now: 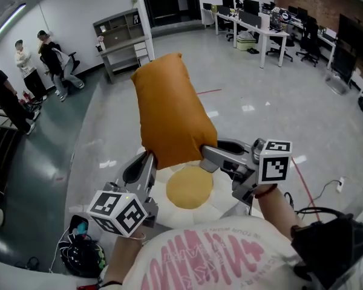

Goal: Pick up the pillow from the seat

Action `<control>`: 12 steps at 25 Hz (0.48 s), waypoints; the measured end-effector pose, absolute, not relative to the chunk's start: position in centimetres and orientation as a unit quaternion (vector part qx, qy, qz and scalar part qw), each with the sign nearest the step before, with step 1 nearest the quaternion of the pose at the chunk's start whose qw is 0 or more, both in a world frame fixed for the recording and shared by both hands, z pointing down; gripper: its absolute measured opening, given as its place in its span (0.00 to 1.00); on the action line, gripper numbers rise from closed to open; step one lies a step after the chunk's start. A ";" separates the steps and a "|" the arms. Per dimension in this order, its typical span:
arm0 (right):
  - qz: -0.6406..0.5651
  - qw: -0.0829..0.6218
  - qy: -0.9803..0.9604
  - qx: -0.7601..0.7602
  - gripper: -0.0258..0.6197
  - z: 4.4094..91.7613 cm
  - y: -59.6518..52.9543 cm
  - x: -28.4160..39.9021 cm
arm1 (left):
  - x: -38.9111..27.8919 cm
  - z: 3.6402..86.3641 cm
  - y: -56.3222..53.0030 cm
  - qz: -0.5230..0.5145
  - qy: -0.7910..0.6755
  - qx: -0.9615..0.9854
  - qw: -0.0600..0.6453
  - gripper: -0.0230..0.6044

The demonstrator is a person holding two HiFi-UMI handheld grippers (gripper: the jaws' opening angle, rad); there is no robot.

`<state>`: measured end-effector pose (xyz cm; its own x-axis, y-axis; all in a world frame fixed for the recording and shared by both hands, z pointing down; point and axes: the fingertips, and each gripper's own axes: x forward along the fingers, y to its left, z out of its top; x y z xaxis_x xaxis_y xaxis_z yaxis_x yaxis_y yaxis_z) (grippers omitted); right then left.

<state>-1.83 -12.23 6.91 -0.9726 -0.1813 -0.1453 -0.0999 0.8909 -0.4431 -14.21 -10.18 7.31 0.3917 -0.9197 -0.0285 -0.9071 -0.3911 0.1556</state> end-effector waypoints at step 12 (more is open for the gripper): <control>-0.149 0.107 0.981 -0.066 0.22 4.9 -9.6 -3.2 | -15.3 4.5 -7.7 -0.049 -0.545 0.837 -0.011 0.11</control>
<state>-3.23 -9.57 4.91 -0.9685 -0.1614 -0.1897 -0.0978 0.9468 -0.3067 -15.27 -7.67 4.54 0.4022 -0.9107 -0.0939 -0.9129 -0.4067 0.0349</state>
